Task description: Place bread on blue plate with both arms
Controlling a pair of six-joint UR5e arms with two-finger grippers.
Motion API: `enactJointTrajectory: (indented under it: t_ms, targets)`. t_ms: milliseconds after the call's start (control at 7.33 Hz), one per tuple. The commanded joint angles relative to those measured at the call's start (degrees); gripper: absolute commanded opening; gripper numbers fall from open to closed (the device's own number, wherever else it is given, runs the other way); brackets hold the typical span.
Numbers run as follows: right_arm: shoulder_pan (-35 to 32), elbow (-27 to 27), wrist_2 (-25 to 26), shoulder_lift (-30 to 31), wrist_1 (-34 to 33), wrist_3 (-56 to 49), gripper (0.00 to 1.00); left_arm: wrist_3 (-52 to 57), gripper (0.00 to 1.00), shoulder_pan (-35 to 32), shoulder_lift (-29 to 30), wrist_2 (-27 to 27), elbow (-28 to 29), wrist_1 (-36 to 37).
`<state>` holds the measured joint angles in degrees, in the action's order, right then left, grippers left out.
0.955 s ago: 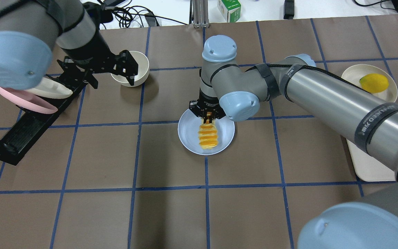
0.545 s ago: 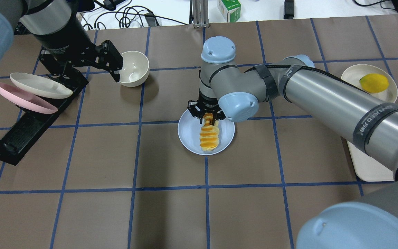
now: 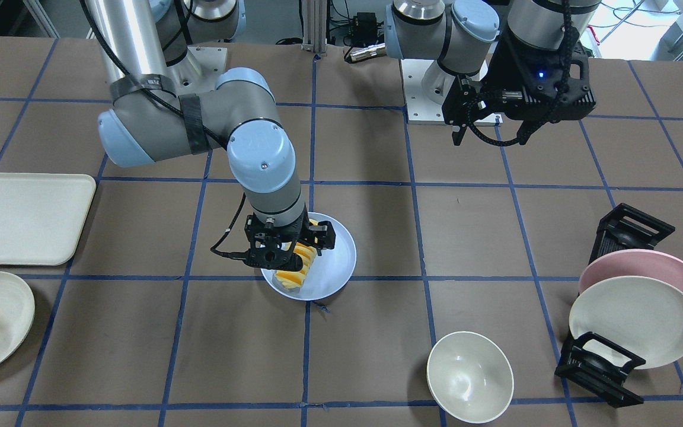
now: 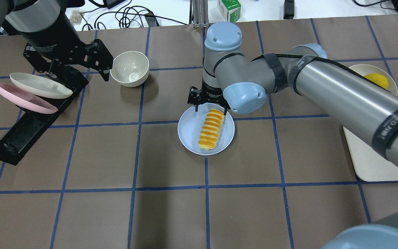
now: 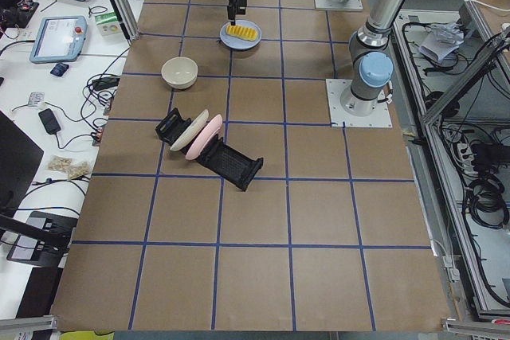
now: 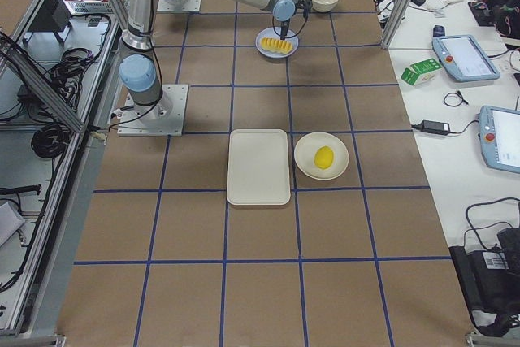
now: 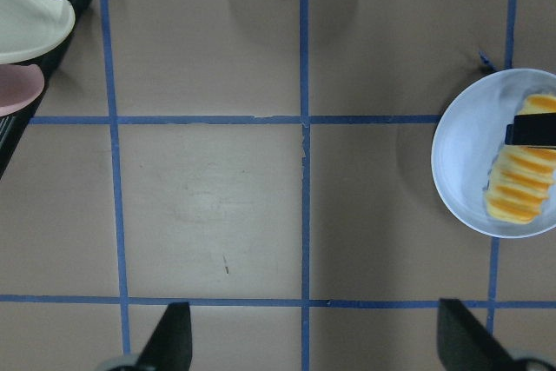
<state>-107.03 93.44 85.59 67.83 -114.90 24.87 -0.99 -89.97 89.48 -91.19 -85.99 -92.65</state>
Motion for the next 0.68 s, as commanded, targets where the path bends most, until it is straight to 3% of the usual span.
enactJointTrajectory:
  t_ms: [0, 545]
  targets:
    - [6.97, -1.5, 5.55, 8.24, 11.14, -7.08, 1.0, 0.64, 1.0, 0.59, 1.73, 1.45, -0.49, 2.04]
    - [16.49, -11.07, 4.68, 11.88, 25.83, -9.22, 1.0, 0.2, 1.0, -1.17, 1.31, 0.84, 0.12, 2.48]
